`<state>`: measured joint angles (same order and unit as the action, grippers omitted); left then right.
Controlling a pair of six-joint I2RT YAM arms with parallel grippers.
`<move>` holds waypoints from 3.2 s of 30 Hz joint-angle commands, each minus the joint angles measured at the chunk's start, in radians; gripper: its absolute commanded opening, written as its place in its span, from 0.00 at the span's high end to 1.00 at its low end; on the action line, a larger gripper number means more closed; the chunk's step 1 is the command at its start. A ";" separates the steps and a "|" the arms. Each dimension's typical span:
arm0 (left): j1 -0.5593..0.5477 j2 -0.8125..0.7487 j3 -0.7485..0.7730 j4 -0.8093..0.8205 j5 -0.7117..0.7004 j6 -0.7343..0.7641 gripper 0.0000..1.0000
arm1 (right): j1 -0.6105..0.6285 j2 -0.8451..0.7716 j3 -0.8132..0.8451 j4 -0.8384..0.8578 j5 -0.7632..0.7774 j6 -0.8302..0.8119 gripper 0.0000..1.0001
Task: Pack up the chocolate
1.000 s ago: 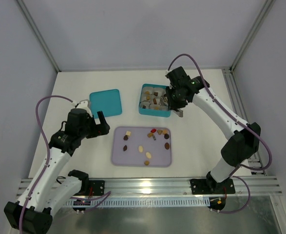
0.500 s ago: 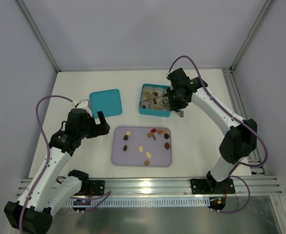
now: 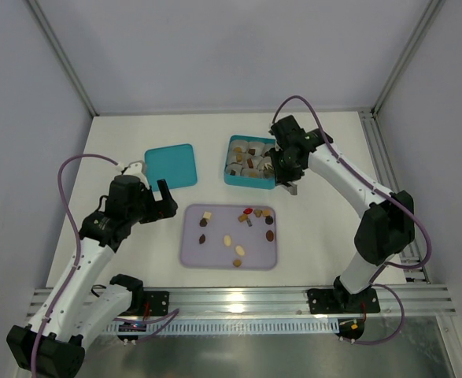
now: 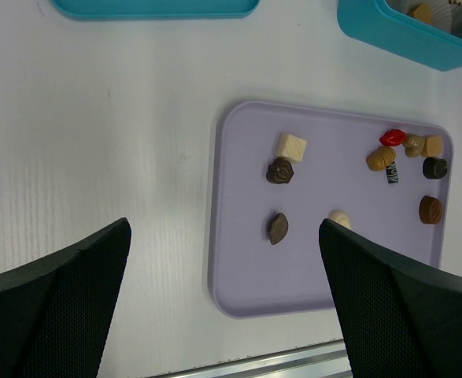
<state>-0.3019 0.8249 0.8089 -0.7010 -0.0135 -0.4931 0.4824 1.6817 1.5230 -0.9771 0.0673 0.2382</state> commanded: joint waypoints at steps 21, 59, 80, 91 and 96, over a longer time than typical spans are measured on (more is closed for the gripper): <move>-0.005 -0.004 0.007 0.012 -0.002 0.002 0.00 | -0.002 -0.066 -0.001 0.028 -0.003 -0.014 0.67; -0.005 -0.003 0.007 0.012 -0.005 0.002 0.00 | -0.004 -0.057 0.037 0.011 -0.004 -0.023 0.63; -0.005 -0.004 0.007 0.012 -0.006 0.001 0.00 | -0.004 -0.062 0.040 0.005 -0.006 -0.027 0.62; -0.006 -0.004 0.007 0.012 -0.006 0.002 0.00 | -0.004 -0.071 0.045 0.003 -0.001 -0.027 0.62; -0.006 -0.004 0.007 0.012 -0.006 -0.001 0.00 | -0.005 -0.074 0.048 0.003 -0.003 -0.027 0.62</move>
<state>-0.3038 0.8249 0.8089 -0.7010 -0.0143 -0.4934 0.4820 1.6630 1.5230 -0.9749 0.0647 0.2214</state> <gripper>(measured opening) 0.996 0.385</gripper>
